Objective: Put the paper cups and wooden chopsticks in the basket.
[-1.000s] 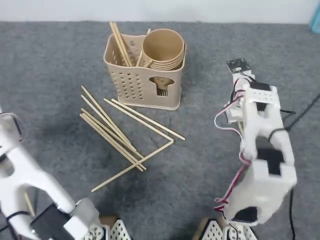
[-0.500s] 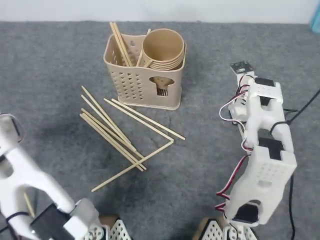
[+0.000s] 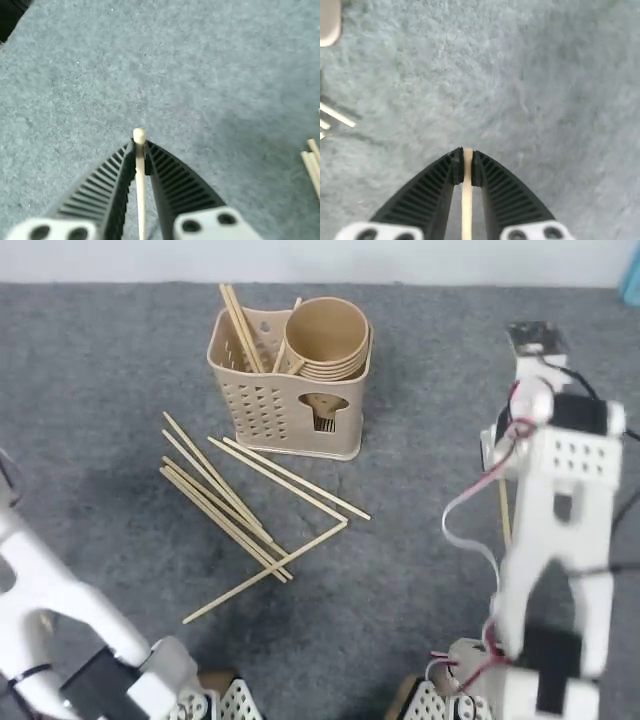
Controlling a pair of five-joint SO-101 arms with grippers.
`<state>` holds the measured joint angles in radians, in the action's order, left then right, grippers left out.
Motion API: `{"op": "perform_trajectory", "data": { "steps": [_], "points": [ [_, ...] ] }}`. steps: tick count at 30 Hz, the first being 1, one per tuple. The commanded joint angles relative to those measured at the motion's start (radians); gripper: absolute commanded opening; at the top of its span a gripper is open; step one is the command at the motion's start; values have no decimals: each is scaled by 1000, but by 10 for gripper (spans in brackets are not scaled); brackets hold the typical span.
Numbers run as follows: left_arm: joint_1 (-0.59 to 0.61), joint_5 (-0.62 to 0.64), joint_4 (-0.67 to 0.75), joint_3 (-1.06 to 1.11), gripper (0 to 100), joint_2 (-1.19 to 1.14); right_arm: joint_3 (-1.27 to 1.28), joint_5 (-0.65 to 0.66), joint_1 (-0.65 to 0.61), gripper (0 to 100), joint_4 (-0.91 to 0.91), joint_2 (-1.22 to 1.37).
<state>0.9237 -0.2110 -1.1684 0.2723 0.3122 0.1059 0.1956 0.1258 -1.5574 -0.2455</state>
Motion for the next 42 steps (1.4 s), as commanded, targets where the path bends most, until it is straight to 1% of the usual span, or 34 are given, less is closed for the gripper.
{"op": "perform_trajectory", "data": {
  "steps": [1, 7, 11, 16, 20, 24, 26, 29, 32, 36, 40, 42],
  "points": [
    [-46, 21, -61, -113, 13, 48, 129, -61, -5, 9, 4, -242],
    [-115, 104, -120, -266, 13, 48, 431, -68, 4, 9, 107, -544],
    [-183, 158, -199, -433, 13, 46, 537, -68, 4, 9, 134, -667],
    [-334, 222, -273, -653, 13, 46, 562, -69, 5, 9, 127, -725],
    [-512, 290, -269, -825, 13, 41, 562, -69, 5, 9, 124, -728],
    [-680, 301, -199, -952, 13, 37, 580, -71, 33, 9, 127, -736],
    [-761, 302, -138, -972, 13, 37, 588, -71, 48, 9, 125, -736],
    [-842, 302, -43, -970, 12, 34, 600, -66, 73, 9, 134, -736],
    [-884, 301, 51, -932, 12, 21, 600, -63, 90, 9, 134, -737],
    [-908, 302, 180, -860, 12, -40, 600, -61, 84, 9, 134, -737],
    [-927, 302, 195, -811, 12, -120, 600, -61, 82, 9, 143, -737],
    [-927, 333, 196, -789, 12, -164, 600, -61, 82, 9, 150, -737]
  ]
}}
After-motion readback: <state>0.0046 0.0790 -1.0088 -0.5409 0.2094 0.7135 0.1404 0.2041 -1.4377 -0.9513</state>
